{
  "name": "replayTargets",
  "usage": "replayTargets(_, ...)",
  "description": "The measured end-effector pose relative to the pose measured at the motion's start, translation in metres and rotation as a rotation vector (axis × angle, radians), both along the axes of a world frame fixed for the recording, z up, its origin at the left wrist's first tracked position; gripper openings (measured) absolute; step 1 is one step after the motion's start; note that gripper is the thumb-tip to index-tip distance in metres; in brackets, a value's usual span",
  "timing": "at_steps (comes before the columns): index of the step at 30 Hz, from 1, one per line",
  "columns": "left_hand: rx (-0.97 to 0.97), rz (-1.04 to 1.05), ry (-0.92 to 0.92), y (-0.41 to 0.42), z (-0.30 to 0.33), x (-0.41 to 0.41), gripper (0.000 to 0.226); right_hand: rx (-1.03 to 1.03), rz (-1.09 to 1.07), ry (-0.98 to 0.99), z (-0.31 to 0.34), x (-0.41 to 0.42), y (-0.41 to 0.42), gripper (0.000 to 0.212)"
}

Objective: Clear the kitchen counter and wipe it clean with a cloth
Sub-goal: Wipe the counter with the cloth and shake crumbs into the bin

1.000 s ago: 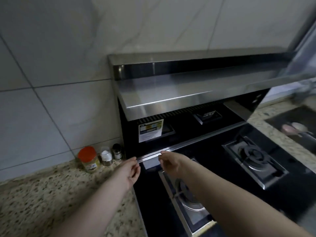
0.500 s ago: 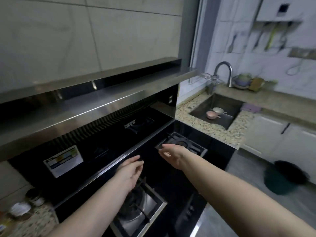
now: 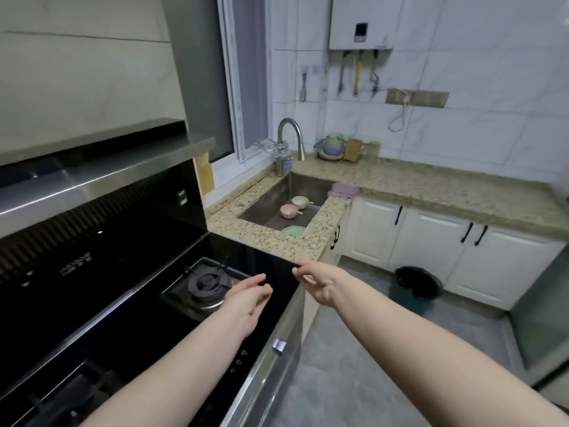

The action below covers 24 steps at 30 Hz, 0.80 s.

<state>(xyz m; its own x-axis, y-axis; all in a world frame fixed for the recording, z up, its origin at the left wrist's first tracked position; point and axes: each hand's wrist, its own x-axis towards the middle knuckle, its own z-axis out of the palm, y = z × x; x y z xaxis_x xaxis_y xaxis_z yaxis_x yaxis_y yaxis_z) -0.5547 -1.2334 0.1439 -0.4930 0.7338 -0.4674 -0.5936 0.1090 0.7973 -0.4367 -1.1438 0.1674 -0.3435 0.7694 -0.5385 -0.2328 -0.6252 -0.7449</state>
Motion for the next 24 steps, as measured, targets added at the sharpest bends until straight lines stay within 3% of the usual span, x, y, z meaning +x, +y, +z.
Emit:
replayTargets(3,0.011,-0.073,-0.004,0.026,0.009,0.032,0.033,0.009,-0.049,0.037,0.002,0.044,0.028,0.041)
replayTargets(6,0.029,-0.097,0.023,0.031,0.011,0.037,0.028,-0.005,-0.074,0.062,0.003,0.054,0.030,0.019)
replayTargets(13,0.060,-0.253,0.000,0.084,0.020,0.078,0.021,-0.009,-0.202,0.069,0.017,0.114,0.067,0.019)
replayTargets(24,-0.022,-0.339,0.055,0.193,0.011,0.083,0.012,-0.032,-0.217,-0.087,0.007,0.143,0.157,0.010)
